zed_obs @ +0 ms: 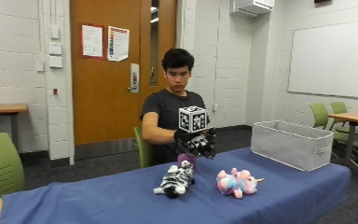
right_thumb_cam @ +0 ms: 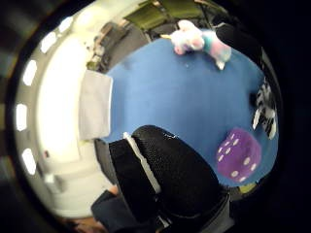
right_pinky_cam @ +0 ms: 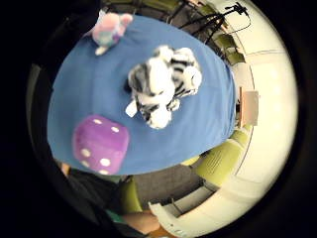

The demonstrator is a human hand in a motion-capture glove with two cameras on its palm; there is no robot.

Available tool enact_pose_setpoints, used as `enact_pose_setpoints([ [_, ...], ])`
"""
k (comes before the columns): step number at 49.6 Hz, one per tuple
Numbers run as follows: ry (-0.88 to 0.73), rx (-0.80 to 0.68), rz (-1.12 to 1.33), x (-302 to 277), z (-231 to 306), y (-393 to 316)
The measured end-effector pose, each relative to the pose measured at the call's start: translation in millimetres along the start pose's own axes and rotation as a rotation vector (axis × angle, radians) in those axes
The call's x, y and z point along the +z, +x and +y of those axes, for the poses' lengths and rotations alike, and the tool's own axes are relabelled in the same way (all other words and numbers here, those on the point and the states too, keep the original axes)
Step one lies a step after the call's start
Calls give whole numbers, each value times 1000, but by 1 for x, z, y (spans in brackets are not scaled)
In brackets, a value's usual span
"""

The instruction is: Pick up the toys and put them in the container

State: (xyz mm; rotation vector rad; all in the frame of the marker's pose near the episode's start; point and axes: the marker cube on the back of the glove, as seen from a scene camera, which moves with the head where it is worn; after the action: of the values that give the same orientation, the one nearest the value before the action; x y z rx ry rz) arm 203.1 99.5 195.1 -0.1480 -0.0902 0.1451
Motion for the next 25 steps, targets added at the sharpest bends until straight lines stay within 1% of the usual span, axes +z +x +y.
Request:
enact_pose_setpoints([
  [5,-48,12,-6,30,5,11],
  [11,-64,28,0,53,13,19],
  [25,-34,32,1,71,41,36],
])
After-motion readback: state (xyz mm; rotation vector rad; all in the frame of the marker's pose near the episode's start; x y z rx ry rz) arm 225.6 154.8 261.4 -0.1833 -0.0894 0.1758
